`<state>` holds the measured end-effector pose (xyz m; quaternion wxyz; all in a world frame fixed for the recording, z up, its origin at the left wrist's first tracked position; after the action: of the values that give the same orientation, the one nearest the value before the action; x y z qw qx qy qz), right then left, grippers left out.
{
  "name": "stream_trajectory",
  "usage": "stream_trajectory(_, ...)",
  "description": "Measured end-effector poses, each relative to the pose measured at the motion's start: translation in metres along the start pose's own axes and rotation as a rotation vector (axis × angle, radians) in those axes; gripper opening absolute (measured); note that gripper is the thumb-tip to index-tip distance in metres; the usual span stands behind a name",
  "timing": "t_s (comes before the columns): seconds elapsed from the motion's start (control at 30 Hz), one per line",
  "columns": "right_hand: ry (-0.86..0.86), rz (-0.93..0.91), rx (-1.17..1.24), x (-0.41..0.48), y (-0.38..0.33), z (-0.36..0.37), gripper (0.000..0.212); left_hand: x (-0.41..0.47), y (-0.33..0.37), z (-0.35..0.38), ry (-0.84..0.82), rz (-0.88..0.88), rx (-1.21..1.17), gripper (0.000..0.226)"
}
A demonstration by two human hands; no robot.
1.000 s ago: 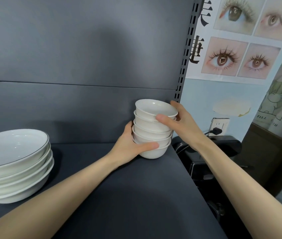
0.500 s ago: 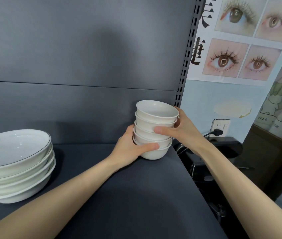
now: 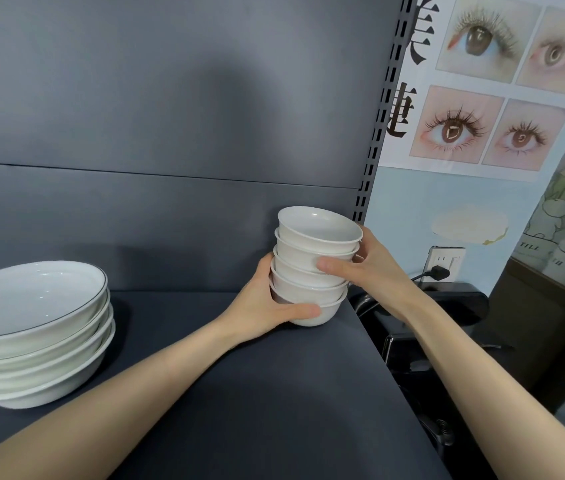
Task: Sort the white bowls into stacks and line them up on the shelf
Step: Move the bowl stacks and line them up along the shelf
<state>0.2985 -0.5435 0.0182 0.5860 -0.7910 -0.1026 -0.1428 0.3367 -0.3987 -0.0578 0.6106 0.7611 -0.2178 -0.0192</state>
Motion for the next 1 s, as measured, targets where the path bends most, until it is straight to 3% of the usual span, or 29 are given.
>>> stream_trajectory(0.13,-0.04,0.08,0.036,0.001,0.016,0.0,0.074,-0.001,0.004,0.002,-0.005,0.002,-0.017,0.101)
stream_trajectory(0.27,-0.047,0.125,0.121,0.001,0.025,0.002,0.071,-0.002,0.003,0.005,0.017,-0.021,0.013,0.104)
stream_trajectory(0.37,-0.008,0.113,0.131,0.0,0.024,0.001,0.07,-0.008,0.011,0.003,0.065,-0.022,0.023,0.069)
stream_trajectory(0.43,-0.006,0.101,0.13,-0.003,0.018,0.002,0.072,-0.013,0.02,0.002,0.088,-0.004,0.013,0.062)
stream_trajectory(0.8,-0.055,-0.011,0.103,-0.044,-0.063,0.025,0.072,-0.08,0.065,-0.038,0.19,0.052,-0.008,0.065)
stream_trajectory(1.0,-0.09,-0.059,0.093,-0.089,-0.123,0.065,0.072,-0.154,0.097,-0.079,0.257,0.076,0.023,0.085)
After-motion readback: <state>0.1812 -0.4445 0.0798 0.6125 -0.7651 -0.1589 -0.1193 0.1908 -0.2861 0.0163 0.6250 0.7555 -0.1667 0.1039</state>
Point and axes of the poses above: each hand's wrist, its own x-axis towards the middle knuckle, its own z-axis out of the palm, y = z × x, the point moved 8 cm from there along x, towards the middle knuckle, and after that the axes turned 3 degrees about y, right-handed, at the moved point
